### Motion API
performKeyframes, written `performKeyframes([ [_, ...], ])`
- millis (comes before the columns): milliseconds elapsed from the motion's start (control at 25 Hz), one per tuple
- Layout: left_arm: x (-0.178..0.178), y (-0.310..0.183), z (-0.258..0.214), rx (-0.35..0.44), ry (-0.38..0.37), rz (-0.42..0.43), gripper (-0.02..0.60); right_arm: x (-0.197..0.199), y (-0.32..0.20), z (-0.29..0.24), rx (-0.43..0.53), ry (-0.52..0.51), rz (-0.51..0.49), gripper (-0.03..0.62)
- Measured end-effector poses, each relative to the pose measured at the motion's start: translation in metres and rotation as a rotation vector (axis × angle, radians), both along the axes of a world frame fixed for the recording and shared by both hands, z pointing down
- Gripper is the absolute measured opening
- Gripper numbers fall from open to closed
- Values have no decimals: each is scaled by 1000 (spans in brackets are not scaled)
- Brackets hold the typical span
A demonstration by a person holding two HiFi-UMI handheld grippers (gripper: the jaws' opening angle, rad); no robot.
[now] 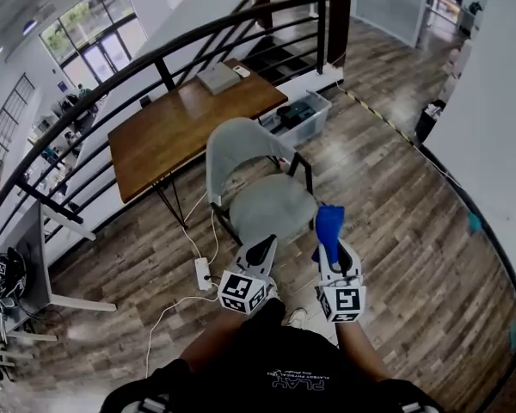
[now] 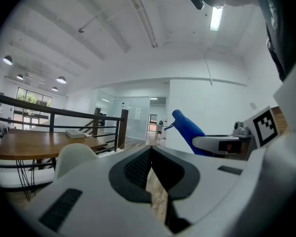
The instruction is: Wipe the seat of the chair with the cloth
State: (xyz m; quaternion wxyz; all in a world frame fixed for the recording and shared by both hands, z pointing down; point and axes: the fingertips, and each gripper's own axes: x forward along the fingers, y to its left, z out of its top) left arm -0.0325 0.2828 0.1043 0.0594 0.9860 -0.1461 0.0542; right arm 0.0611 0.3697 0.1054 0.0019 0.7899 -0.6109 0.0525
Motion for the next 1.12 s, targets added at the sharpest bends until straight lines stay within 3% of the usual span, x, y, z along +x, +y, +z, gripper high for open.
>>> performKeyframes([
  [160,8,-26,-1,-9,21,-15,2,10,-33,3,3,-47,-24,121],
  [520,19,-116,-5,11,16,-71,2,29,-129,3,-20,-22,-90,121],
  [800,3,-188,-15,10,38,-140,2,29,-194,6,-52,-16,-123,121],
  [1120,-16,-223,6,-23,19,-201,2,12,-237,5,-82,26,-206,121],
])
